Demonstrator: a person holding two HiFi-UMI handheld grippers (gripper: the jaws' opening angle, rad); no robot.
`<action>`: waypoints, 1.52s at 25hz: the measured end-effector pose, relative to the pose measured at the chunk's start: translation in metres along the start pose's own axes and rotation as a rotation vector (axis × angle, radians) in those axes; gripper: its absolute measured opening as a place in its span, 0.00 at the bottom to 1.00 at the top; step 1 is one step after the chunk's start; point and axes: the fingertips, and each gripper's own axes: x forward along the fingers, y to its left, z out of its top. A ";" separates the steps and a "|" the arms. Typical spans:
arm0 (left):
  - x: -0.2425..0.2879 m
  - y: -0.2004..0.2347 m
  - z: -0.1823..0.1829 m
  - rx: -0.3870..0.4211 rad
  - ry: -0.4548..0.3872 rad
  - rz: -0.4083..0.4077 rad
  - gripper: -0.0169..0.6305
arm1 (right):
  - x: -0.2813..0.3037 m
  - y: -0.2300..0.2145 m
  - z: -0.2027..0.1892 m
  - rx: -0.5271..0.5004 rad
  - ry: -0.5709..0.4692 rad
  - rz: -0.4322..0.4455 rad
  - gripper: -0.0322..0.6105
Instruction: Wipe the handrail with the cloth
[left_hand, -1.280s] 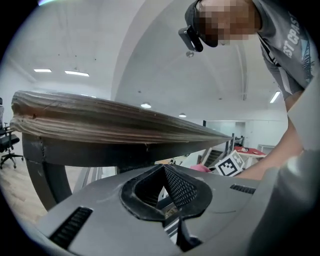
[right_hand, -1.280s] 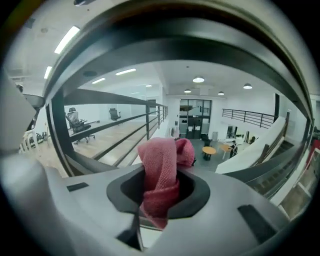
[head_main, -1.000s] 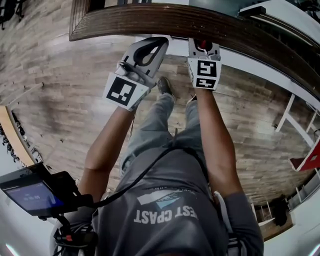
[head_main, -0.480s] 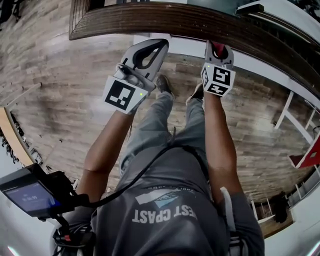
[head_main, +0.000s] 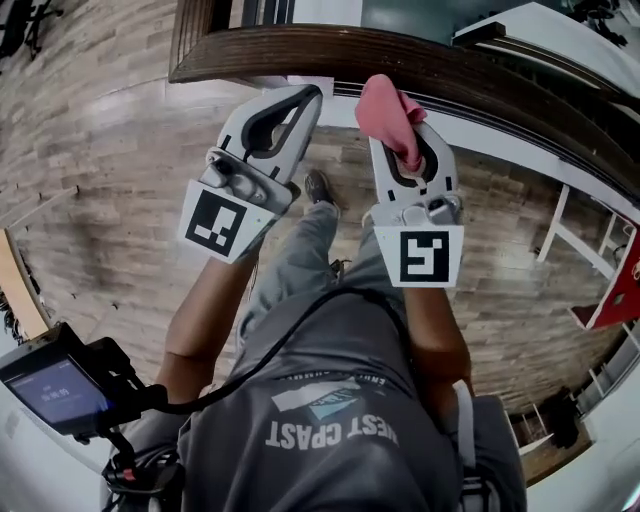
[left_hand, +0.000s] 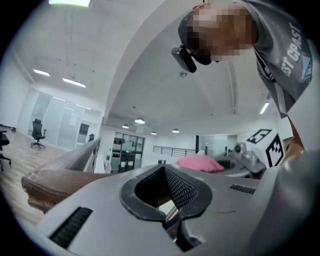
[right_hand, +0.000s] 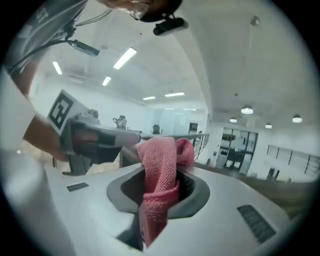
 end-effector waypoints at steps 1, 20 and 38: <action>0.001 0.002 0.006 0.006 -0.014 0.004 0.04 | 0.002 -0.005 0.018 -0.049 0.022 -0.012 0.17; 0.007 0.014 0.033 0.081 -0.046 0.046 0.04 | 0.052 -0.050 0.019 -0.222 0.260 0.045 0.17; 0.210 -0.203 0.065 0.162 -0.021 0.059 0.04 | -0.103 -0.288 -0.064 -0.179 0.261 0.129 0.17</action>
